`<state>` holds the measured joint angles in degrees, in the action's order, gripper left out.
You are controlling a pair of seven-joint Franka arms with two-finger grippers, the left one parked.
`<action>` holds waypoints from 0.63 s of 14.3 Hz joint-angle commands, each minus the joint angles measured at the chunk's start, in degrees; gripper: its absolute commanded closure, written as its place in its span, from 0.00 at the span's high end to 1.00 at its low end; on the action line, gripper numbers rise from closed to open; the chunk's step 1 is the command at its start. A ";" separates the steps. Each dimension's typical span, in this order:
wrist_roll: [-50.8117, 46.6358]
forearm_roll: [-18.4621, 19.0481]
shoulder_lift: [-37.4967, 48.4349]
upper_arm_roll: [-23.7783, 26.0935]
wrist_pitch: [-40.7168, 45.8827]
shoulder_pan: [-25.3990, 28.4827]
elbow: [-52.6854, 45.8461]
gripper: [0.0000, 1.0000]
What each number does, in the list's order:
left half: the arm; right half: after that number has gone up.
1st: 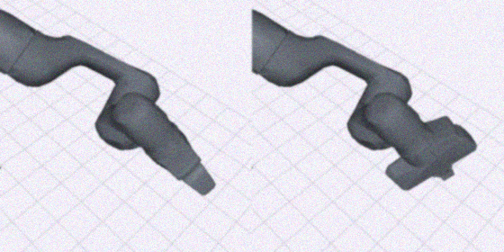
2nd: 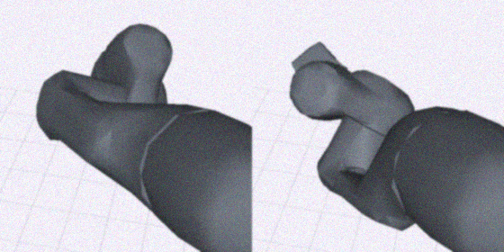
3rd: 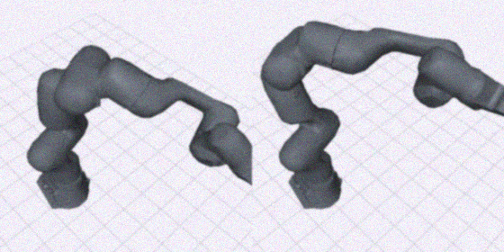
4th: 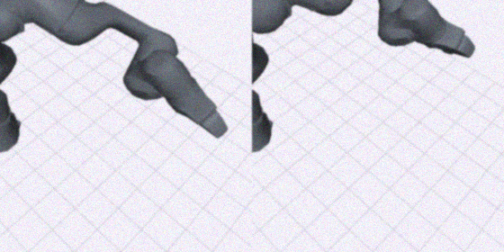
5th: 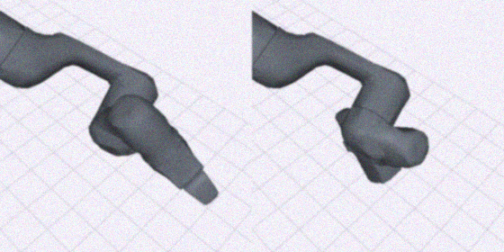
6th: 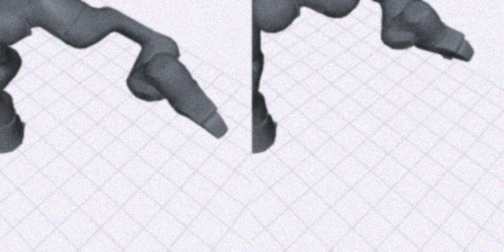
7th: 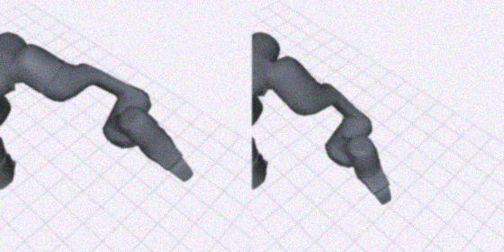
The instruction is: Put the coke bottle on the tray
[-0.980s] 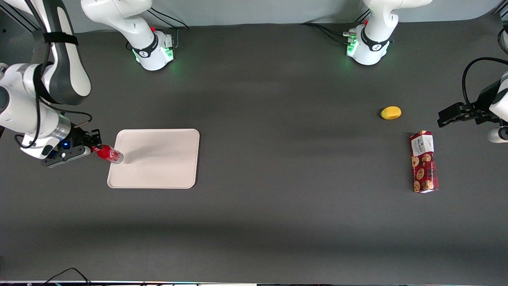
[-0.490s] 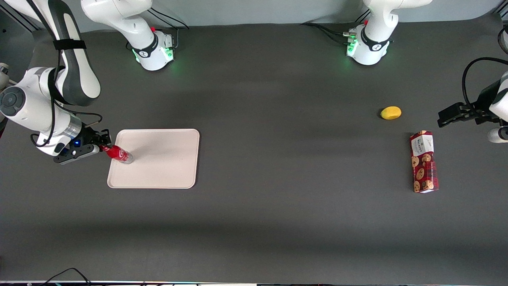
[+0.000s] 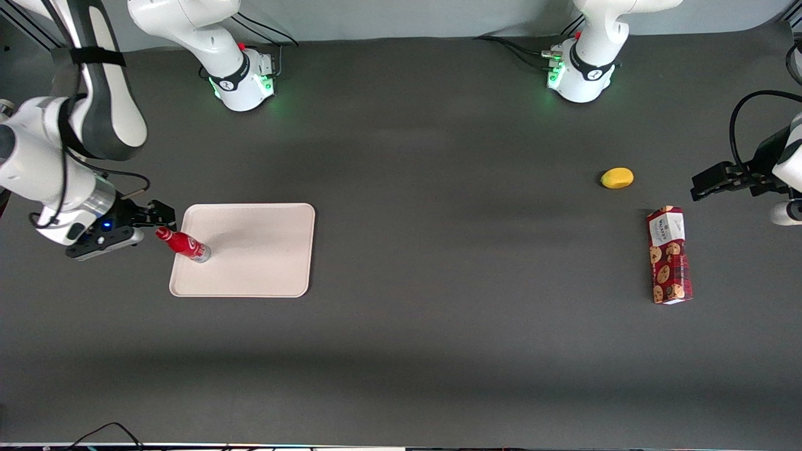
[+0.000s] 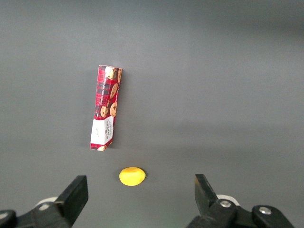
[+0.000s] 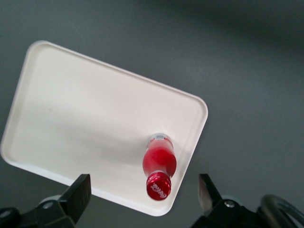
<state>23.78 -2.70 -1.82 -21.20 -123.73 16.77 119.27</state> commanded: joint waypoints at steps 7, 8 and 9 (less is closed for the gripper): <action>-11.65 3.04 -0.81 3.62 32.64 0.28 -31.18 1.00; -11.65 3.49 -1.34 3.62 35.37 0.28 -33.12 1.00; -12.44 3.58 -1.60 3.53 36.79 0.19 -33.84 1.00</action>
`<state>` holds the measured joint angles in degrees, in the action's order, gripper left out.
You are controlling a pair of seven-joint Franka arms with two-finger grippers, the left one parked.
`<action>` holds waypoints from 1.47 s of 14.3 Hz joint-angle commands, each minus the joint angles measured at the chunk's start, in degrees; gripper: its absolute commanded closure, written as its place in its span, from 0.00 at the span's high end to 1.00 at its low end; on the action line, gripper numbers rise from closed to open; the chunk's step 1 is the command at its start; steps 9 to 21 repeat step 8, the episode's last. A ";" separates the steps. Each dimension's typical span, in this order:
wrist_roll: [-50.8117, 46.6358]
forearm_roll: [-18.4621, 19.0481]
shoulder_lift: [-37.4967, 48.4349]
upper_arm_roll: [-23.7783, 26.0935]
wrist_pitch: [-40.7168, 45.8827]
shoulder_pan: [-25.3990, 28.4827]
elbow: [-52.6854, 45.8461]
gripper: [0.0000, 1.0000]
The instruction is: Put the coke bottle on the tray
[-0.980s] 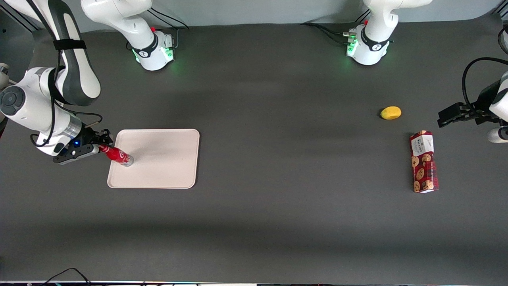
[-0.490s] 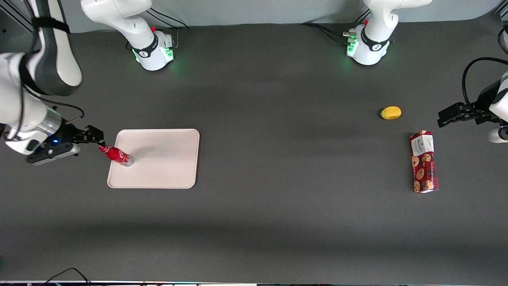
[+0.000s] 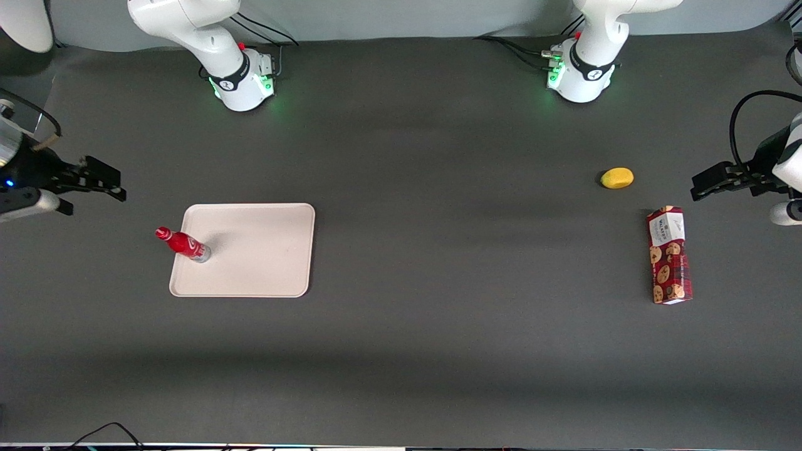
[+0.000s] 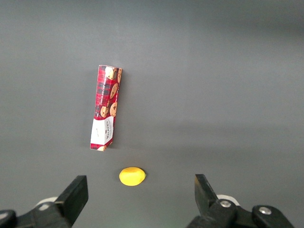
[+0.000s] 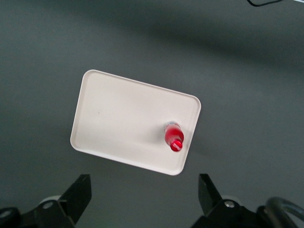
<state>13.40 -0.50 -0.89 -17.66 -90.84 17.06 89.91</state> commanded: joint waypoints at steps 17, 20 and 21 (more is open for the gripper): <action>-7.95 1.99 -2.89 19.77 4.09 -18.54 -5.54 1.00; -7.95 1.99 -2.89 19.77 4.09 -18.54 -5.54 1.00; -7.95 1.99 -2.89 19.77 4.09 -18.54 -5.54 1.00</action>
